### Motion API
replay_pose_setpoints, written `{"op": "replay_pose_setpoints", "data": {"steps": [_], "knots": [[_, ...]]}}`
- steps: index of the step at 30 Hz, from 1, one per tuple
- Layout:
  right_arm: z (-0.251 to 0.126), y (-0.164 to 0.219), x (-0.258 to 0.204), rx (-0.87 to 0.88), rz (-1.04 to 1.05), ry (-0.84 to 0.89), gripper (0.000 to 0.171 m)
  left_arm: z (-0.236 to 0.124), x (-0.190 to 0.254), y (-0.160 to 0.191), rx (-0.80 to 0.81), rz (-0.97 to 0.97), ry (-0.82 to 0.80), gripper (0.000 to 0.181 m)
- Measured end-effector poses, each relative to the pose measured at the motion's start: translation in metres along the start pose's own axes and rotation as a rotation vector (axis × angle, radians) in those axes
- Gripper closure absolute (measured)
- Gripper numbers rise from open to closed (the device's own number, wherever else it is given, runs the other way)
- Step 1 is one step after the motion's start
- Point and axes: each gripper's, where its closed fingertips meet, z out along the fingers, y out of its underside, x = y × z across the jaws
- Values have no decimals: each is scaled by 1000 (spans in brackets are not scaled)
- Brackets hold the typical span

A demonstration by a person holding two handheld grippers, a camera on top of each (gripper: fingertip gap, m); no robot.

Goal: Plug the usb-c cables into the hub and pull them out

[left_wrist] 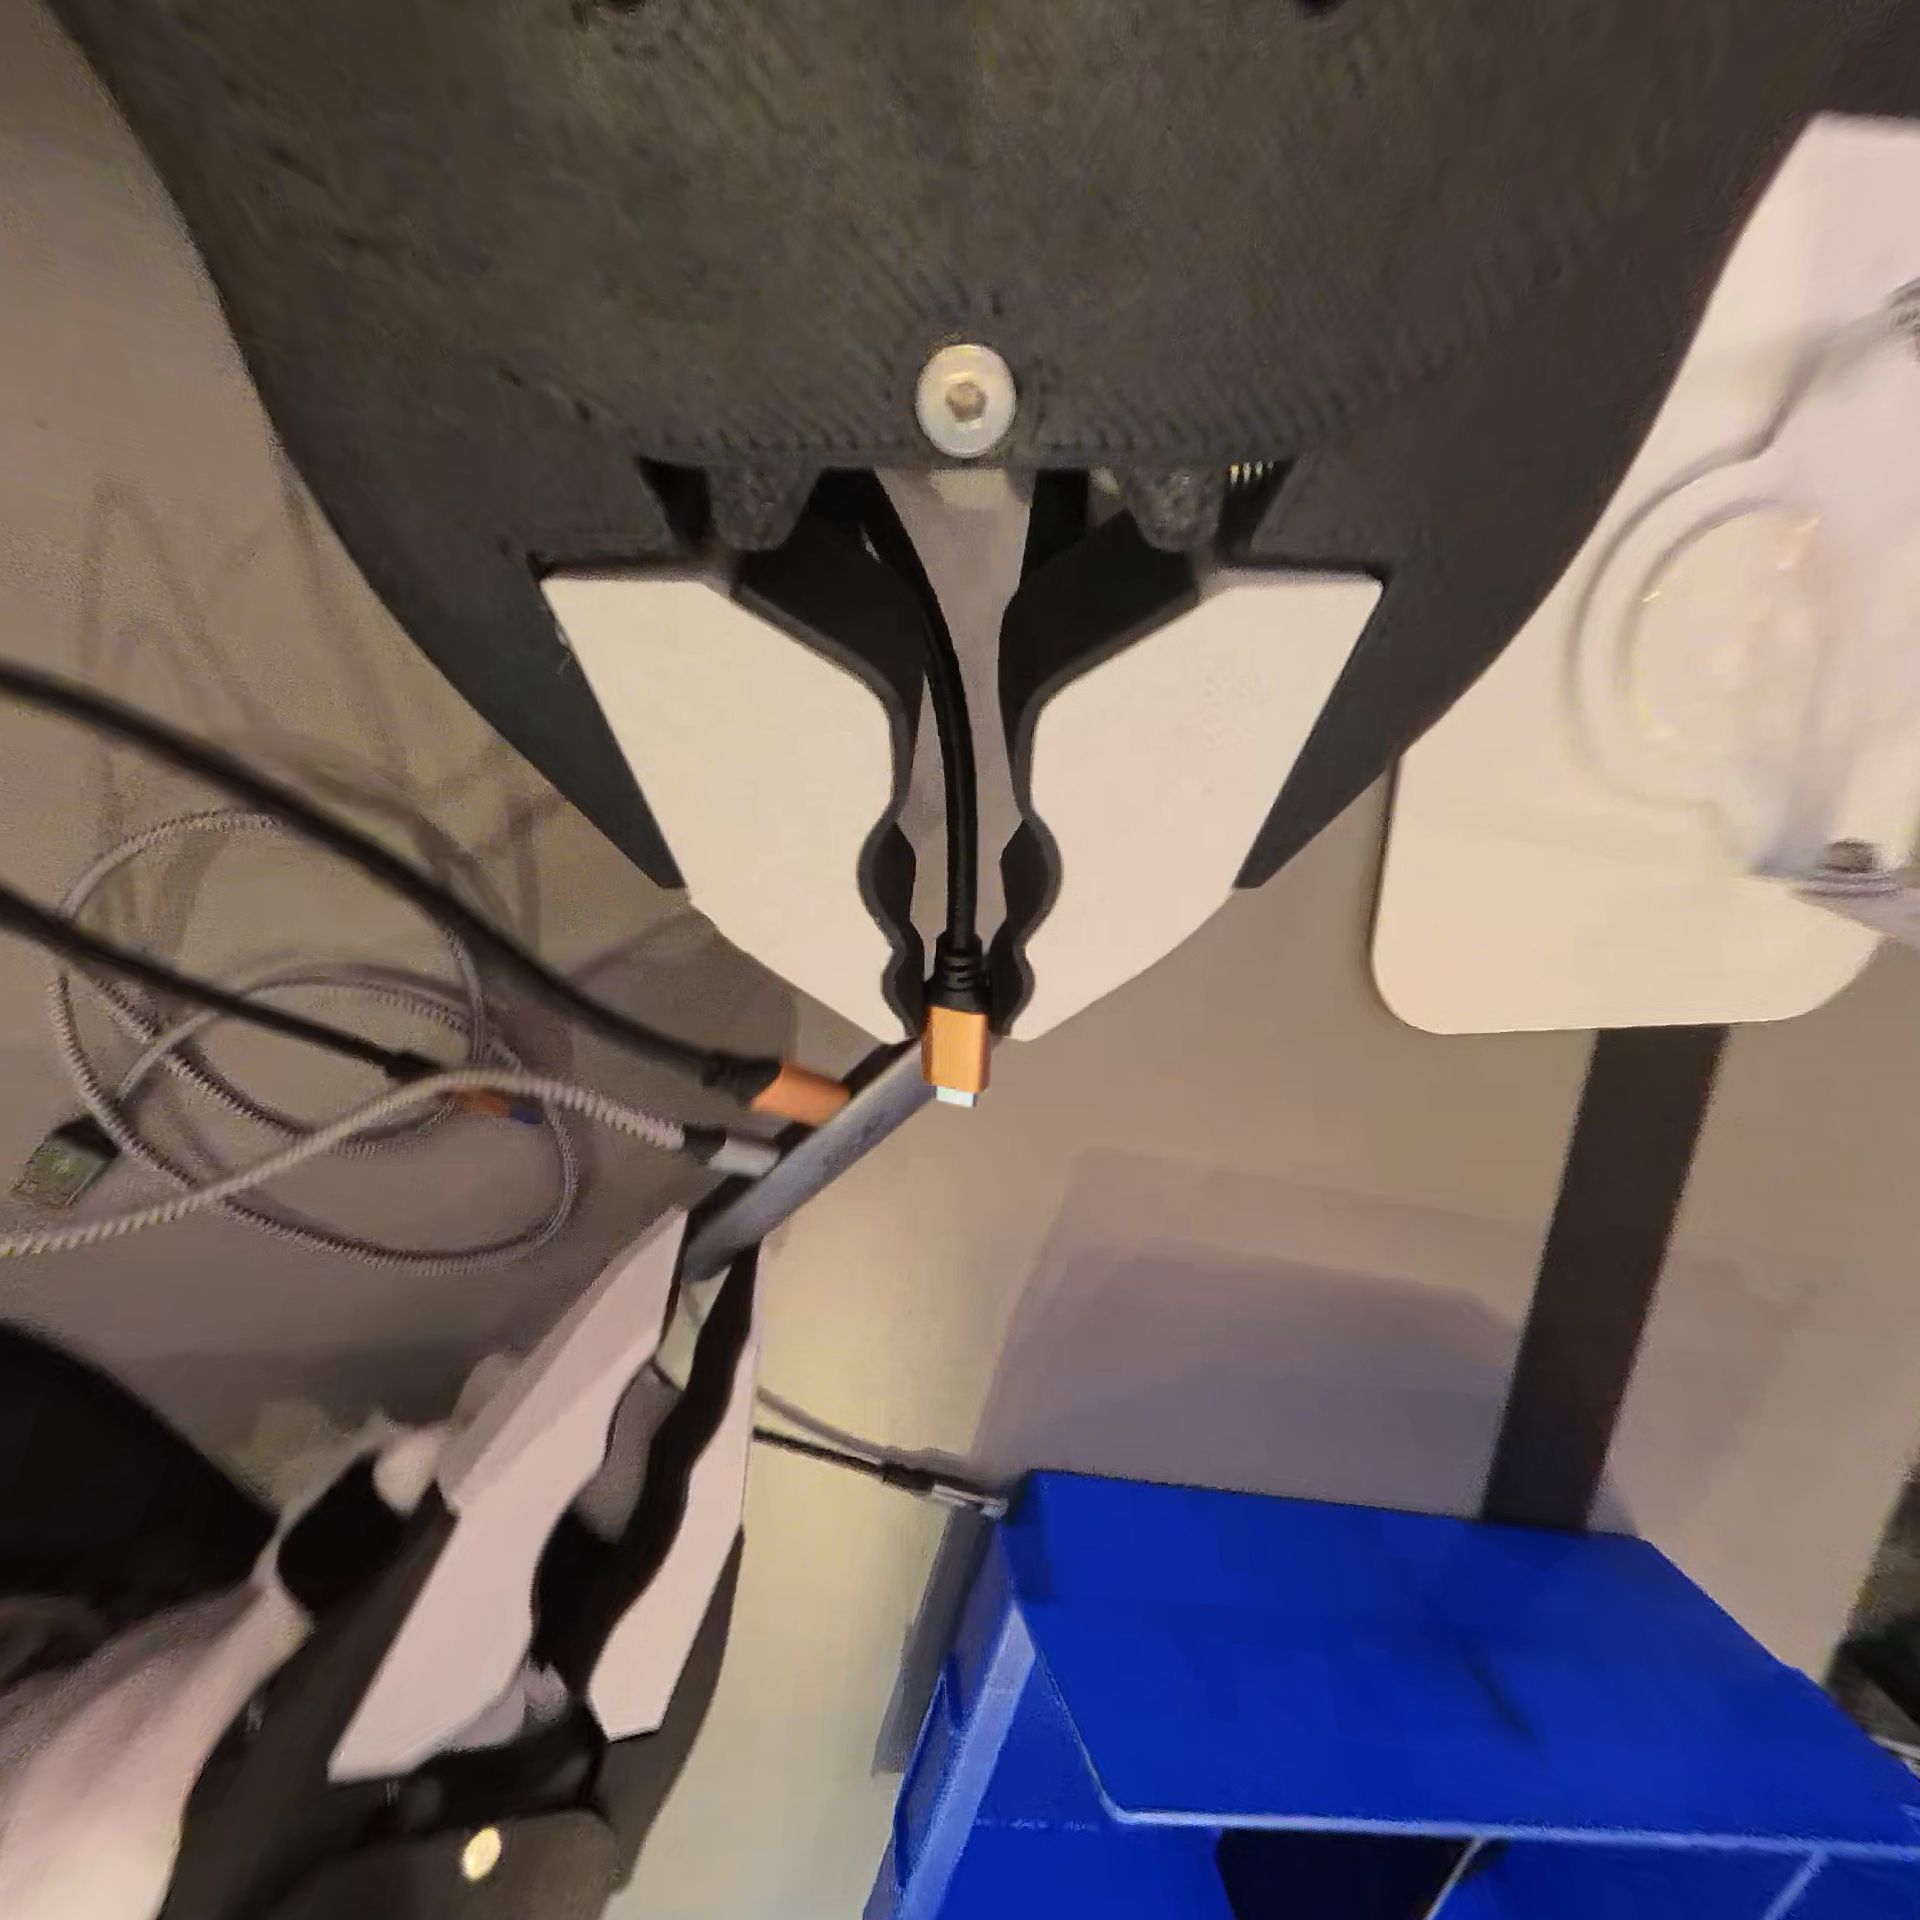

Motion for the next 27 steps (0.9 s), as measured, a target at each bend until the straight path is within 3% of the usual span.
{"op": "replay_pose_setpoints", "data": {"steps": [5, 8, 12, 19, 23, 27], "knots": [[-15, 7, 0, -42, 103, -107, 152, -6, 11, -5, -106, 207, -86, 169], [-19, 18, -4, -99, 163, -186, 152, -2, 19, 11, -250, 319, -108, 169], [-16, 38, -16, -230, 162, -266, 152, -5, 26, 21, -329, 433, -136, 169], [-7, 53, -46, -378, 146, -378, 152, 11, 70, 31, -314, 415, 115, 169], [-7, 56, -44, -392, 174, -393, 152, -5, 86, 29, -262, 448, 139, 169], [-6, 56, -44, -389, 192, -415, 152, -12, 104, 52, -339, 485, 162, 169]]}}
